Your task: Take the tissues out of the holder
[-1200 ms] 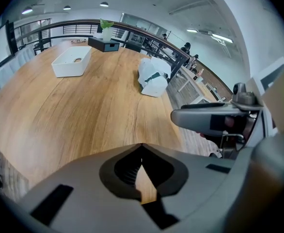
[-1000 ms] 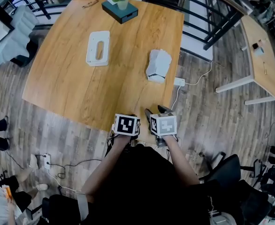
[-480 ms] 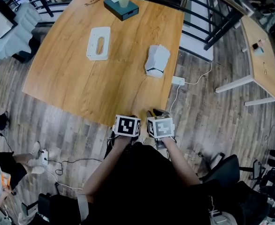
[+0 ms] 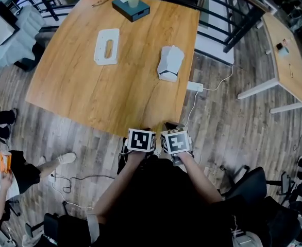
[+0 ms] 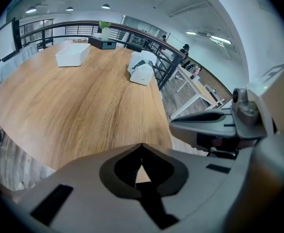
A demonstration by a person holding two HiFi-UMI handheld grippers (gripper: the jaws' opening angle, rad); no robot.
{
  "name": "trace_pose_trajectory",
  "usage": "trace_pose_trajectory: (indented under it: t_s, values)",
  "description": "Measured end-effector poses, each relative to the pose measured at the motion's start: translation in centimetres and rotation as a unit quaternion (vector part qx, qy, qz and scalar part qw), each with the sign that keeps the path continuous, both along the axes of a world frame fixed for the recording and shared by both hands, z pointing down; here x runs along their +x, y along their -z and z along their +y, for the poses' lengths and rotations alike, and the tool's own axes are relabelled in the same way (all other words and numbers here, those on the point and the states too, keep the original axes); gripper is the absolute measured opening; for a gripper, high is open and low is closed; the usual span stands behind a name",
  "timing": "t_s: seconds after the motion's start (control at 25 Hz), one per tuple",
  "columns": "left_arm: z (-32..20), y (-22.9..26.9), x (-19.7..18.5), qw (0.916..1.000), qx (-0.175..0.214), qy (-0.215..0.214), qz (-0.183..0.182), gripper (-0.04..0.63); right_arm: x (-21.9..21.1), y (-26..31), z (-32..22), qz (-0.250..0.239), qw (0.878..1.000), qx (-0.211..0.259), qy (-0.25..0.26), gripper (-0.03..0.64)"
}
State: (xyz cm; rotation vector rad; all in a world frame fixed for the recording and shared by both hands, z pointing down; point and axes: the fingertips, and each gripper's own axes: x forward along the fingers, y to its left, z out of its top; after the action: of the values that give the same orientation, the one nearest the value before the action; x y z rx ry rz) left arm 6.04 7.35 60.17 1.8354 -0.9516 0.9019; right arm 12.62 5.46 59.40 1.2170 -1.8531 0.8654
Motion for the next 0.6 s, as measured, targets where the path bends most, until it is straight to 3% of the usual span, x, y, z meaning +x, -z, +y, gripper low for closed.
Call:
trace_pose_trajectory:
  t_s: [0.6]
  values:
    - [0.64, -0.13, 0.59, 0.9999, 0.005, -0.009, -0.003, 0.008, 0.49, 0.26, 0.56, 0.004, 1.0, -0.008, 0.0, 0.011]
